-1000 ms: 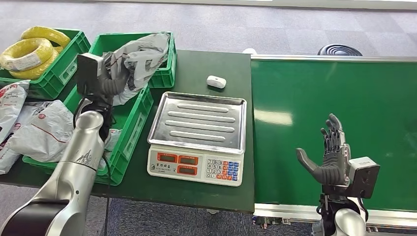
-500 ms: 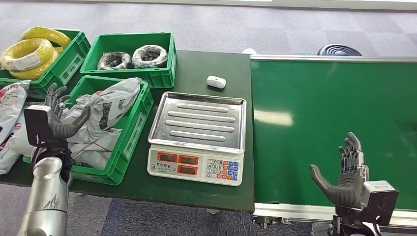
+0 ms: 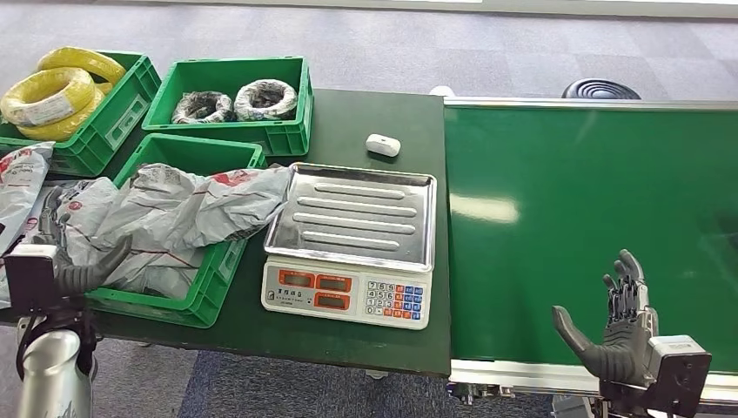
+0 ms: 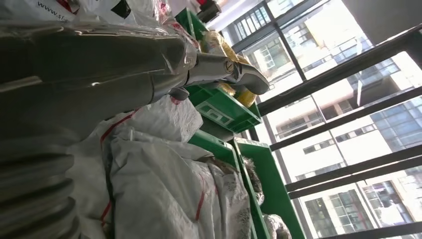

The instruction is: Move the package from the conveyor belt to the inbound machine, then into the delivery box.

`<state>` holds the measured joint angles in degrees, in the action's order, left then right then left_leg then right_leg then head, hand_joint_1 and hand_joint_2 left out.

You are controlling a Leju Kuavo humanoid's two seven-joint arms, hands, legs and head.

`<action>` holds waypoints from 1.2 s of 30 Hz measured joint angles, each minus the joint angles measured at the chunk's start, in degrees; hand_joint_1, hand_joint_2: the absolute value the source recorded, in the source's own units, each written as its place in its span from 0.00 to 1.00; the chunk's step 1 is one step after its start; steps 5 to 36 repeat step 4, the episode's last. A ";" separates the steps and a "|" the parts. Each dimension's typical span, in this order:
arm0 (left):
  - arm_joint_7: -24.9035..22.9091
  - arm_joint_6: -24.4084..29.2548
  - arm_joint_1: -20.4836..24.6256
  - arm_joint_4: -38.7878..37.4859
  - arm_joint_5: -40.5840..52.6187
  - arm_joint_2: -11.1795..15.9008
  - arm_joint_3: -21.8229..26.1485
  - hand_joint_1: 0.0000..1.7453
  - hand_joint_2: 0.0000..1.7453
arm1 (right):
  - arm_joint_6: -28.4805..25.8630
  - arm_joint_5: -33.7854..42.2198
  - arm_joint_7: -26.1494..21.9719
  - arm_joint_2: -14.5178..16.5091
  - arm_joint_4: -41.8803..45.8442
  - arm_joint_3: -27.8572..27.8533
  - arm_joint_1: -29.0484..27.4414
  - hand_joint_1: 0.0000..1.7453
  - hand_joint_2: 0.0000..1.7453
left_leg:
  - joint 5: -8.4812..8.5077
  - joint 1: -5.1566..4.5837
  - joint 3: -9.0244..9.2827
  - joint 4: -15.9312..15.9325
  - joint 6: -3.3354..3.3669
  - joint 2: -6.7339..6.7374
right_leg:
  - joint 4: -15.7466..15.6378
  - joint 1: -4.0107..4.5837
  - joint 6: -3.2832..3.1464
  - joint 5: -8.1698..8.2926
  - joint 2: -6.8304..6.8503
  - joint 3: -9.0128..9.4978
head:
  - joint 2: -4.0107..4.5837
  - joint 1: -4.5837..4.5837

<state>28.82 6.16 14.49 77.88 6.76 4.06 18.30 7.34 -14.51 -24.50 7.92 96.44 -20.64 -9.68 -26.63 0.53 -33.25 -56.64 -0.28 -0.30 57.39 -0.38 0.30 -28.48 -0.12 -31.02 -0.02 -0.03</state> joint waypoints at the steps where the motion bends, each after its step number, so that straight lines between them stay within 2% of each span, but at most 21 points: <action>1: 0.01 -0.09 -0.91 1.57 -0.01 -0.14 -0.01 0.00 1.00 | 0.00 0.06 -0.01 0.03 0.15 -0.08 -0.21 0.00 1.00 | -0.01 0.00 0.00 0.00 0.00 0.00 | 0.00 0.00 0.00 0.00 0.00 -0.01 | 0.00 -0.01; 4: 0.01 -0.13 -2.43 4.49 -0.02 -0.43 -0.01 0.00 1.00 | 0.01 0.12 -0.02 0.08 0.43 -0.31 -0.52 0.00 1.00 | -0.01 0.00 0.00 0.00 0.00 -0.01 | -0.01 0.00 0.00 0.00 0.00 0.00 | 0.00 0.00; 36: 0.01 -0.13 -2.43 4.49 -0.02 -0.43 -0.01 0.00 1.00 | 0.01 0.12 -0.02 0.08 0.43 -0.31 -0.52 0.00 1.00 | -0.01 0.00 0.00 0.00 0.00 -0.01 | -0.01 0.00 0.00 0.00 0.00 0.00 | 0.00 0.00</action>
